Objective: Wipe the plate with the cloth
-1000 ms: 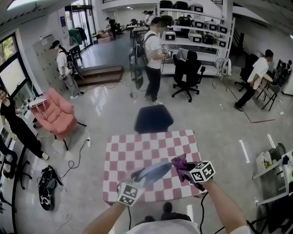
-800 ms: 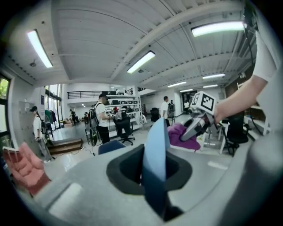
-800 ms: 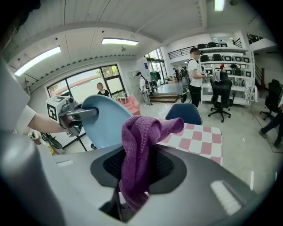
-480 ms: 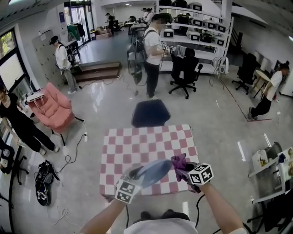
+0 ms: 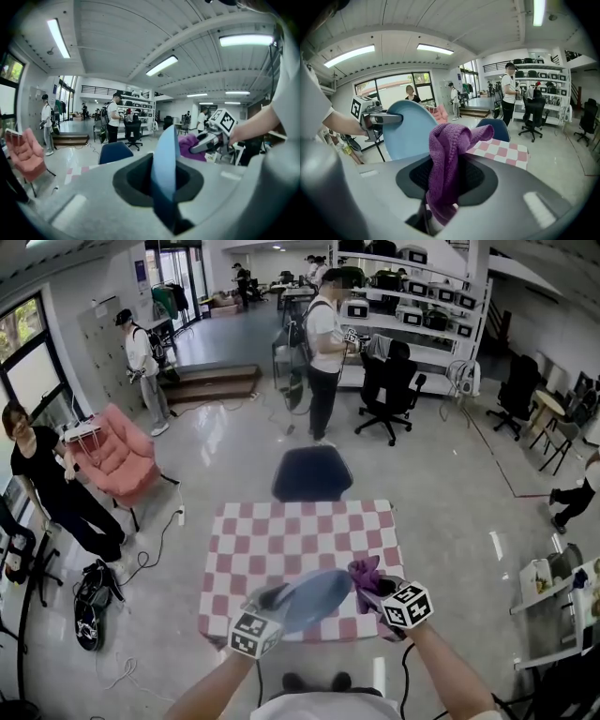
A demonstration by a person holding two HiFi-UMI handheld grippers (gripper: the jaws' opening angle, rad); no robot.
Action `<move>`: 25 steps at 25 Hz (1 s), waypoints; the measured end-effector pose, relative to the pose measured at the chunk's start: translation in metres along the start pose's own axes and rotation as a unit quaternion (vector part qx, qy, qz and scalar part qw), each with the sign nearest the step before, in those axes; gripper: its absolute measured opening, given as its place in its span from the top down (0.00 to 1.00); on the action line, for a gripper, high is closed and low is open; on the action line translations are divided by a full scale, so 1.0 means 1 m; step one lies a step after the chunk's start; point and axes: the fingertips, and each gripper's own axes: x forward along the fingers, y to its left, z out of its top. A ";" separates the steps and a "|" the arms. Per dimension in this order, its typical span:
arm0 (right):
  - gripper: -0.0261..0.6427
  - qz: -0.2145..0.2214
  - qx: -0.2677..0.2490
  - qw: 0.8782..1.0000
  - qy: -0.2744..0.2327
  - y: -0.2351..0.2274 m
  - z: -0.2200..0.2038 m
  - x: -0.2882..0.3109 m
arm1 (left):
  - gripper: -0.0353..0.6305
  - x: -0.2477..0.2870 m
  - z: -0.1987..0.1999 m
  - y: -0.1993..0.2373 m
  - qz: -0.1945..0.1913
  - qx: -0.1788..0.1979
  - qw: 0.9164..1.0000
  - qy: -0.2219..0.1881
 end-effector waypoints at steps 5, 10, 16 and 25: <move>0.78 -0.001 0.006 1.000 -0.013 -0.007 -0.005 -0.008 | 0.89 0.002 0.000 -0.002 -0.030 -0.072 0.997 -0.011; 0.78 -0.010 0.003 1.000 -0.019 -0.013 -0.012 -0.019 | 0.89 -0.001 -0.008 -0.008 -0.053 -0.115 0.992 -0.011; 0.78 -0.019 -0.014 0.999 -0.036 -0.011 -0.014 -0.027 | 0.89 -0.002 -0.020 -0.008 -0.065 -0.178 0.982 -0.014; 0.78 -0.036 -0.061 0.997 -0.037 -0.007 -0.016 -0.035 | 0.89 -0.003 -0.025 -0.015 -0.084 -0.247 0.965 -0.014</move>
